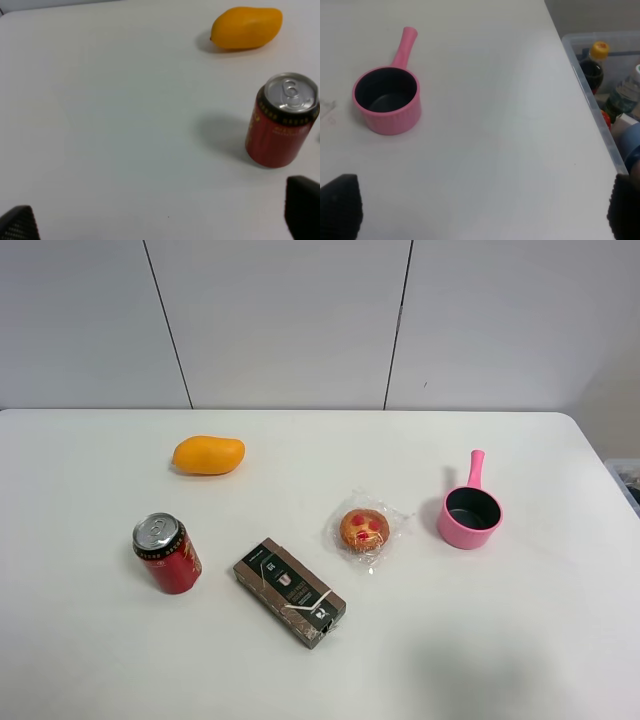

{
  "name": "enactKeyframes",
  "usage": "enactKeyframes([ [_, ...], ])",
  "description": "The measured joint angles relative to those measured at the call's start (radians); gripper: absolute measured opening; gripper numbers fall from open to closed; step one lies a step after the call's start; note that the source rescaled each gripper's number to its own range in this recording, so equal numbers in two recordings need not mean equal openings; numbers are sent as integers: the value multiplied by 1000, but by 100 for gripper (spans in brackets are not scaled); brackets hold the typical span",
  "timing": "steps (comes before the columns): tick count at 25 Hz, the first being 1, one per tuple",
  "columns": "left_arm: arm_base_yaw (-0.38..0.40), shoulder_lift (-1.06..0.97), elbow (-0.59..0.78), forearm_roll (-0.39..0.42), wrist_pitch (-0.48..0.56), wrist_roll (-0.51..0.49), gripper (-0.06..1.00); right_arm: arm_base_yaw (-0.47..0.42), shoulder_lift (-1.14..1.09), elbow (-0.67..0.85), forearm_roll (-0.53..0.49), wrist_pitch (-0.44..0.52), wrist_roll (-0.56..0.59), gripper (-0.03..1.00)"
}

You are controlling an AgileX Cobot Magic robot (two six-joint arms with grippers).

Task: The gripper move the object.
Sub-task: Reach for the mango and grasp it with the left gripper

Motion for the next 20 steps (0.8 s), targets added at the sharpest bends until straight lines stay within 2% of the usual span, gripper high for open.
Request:
enactKeyframes([
  [20,0,0,0,0,0,-1,100,0,0,0,0,0,0,100],
])
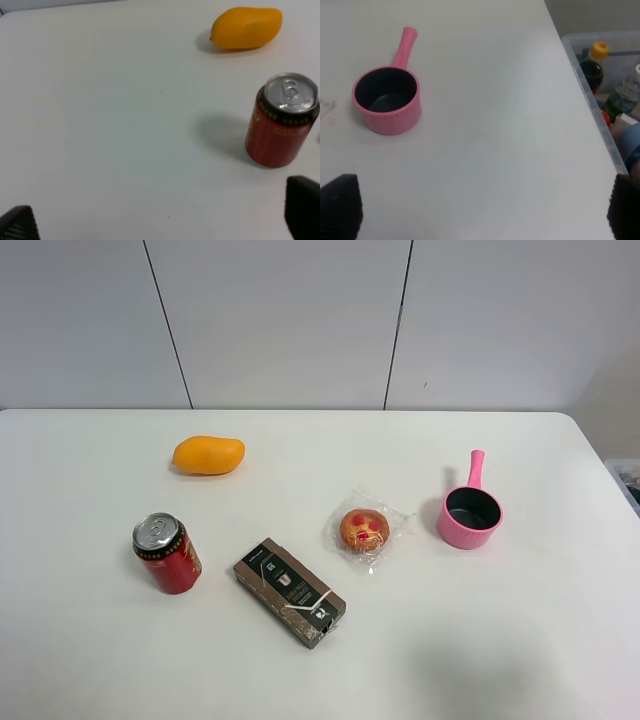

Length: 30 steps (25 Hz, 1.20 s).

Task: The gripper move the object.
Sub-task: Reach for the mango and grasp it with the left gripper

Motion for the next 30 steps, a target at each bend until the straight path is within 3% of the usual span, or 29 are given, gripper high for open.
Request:
enactKeyframes([
  [4,0,20,-1,-6,1,0,100,0,0,0,0,0,0,100],
  [12,0,277,-118,-113,-34,51,100,0,0,0,0,0,0,100],
  [16,0,459,-219,-156,-50,177,100,0,0,0,0,0,0,100],
  [30,-3,894,-429,-303,-59,857,100,0,0,0,0,0,0,100],
])
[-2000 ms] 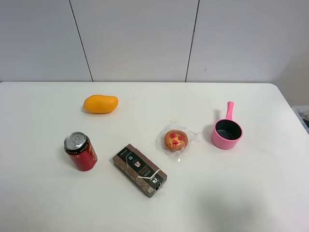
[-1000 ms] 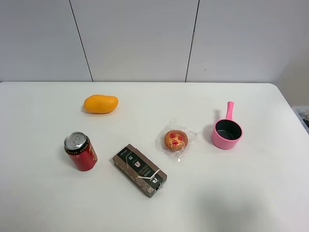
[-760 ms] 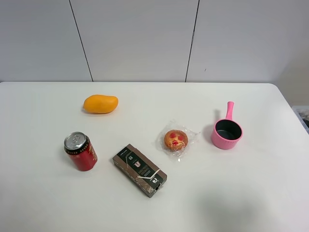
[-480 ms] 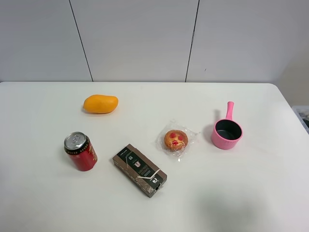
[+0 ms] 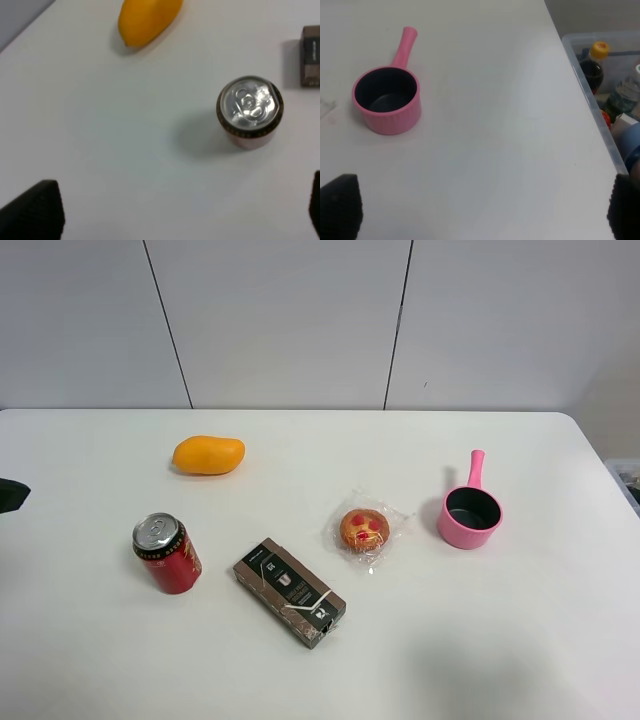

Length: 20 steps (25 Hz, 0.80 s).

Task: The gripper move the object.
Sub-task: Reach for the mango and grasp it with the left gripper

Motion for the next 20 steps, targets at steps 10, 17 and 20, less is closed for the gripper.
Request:
enactKeyframes([
  [10,-16,333,-154,-113,-27,345,100,0,0,0,0,0,0,100],
  [17,-52,565,-345,-118,-29,360,100,0,0,0,0,0,0,100],
  [20,-75,653,-436,-119,-37,389,100,0,0,0,0,0,0,100],
])
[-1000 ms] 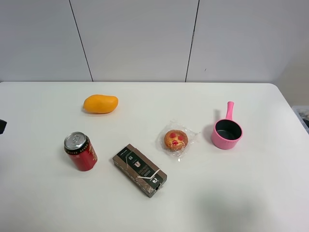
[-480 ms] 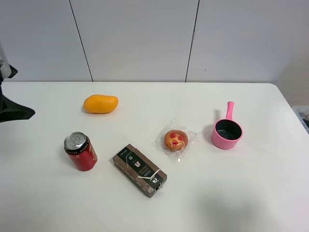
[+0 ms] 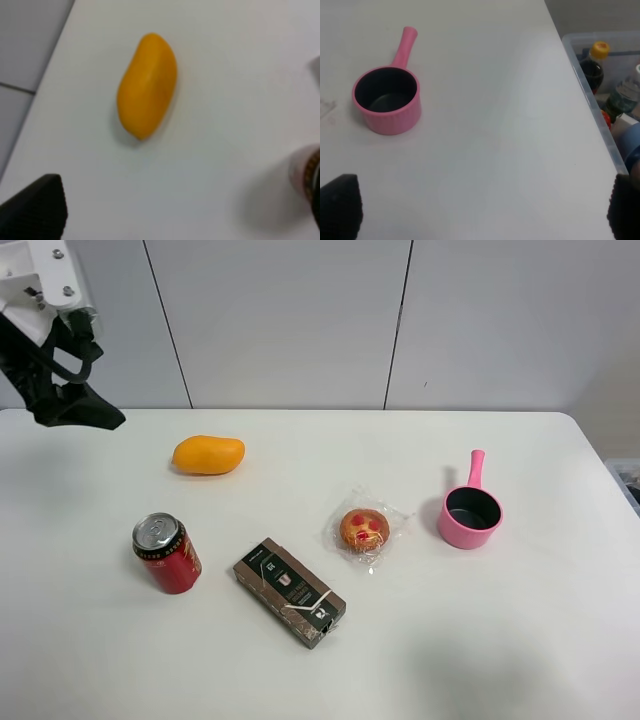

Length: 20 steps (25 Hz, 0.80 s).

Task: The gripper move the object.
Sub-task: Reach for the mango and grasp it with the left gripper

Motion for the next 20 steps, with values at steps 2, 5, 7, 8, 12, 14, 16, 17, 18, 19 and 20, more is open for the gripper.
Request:
enactKeyframes([
  [2,-15,49,-46,-3,-2,28,100,0,0,0,0,0,0,100],
  [5,-34,120,-95,-7,-9,98,100,0,0,0,0,0,0,100],
  [7,-45,166,-109,-7,-17,151,100,0,0,0,0,0,0,100],
  [8,-49,183,-111,-7,-23,173,100,0,0,0,0,0,0,100],
  [12,-59,260,-112,-7,-72,266,100,0,0,0,0,0,0,100],
  [14,-59,297,-112,-7,-117,304,100,0,0,0,0,0,0,100],
  [16,-59,326,-112,-7,-158,329,100,0,0,0,0,0,0,100],
  [17,-59,341,-112,-7,-172,336,100,0,0,0,0,0,0,100],
  [18,-59,354,-112,-7,-184,342,100,0,0,0,0,0,0,100],
  [19,-59,365,-112,-7,-203,345,100,0,0,0,0,0,0,100],
  [20,-59,378,-112,-7,-217,349,100,0,0,0,0,0,0,100],
])
